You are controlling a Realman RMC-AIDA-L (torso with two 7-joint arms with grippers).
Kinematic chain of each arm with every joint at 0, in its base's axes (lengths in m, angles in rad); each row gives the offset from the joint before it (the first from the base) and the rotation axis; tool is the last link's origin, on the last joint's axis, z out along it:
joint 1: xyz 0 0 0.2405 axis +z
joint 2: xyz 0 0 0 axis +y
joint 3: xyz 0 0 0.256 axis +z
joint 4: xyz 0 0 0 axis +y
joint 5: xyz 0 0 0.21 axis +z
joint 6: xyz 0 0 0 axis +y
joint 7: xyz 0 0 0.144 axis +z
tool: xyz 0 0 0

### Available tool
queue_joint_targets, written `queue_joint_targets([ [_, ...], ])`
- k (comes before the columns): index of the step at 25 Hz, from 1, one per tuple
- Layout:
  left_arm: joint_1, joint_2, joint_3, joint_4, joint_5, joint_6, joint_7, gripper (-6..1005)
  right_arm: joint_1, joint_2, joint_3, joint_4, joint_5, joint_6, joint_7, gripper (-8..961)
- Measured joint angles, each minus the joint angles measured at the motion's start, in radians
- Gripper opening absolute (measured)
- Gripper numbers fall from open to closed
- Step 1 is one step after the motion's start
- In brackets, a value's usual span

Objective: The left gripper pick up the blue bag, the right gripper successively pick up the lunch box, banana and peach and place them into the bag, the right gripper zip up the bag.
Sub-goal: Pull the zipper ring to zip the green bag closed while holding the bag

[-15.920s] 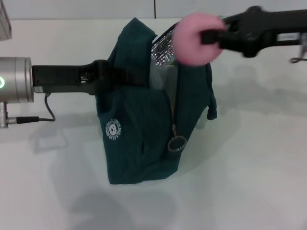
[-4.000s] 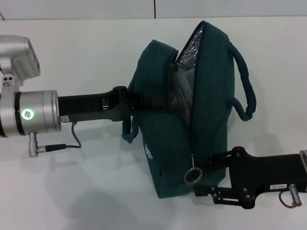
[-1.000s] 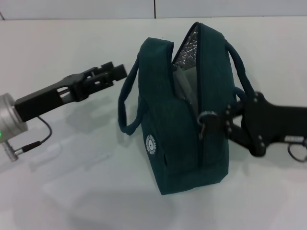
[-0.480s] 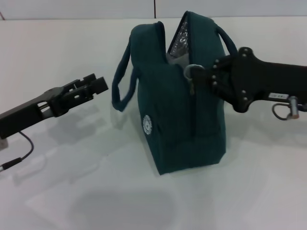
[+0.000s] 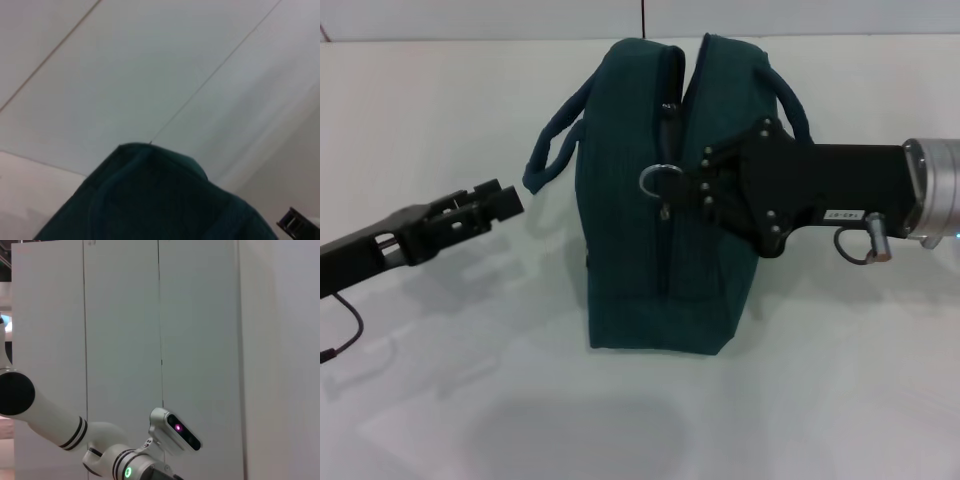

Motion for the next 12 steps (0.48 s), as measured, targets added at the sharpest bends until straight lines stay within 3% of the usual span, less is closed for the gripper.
queue_joint_targets([
  [5,-0.024,-0.014,0.007,-0.003,0.070,0.002,-0.008,889,0.000,0.000,-0.030,0.001,0.021,0.024,0.001,14],
  [12,-0.070,-0.050,0.009,-0.008,0.122,0.003,-0.032,888,-0.011,-0.001,-0.055,0.003,0.046,0.040,0.000,15],
])
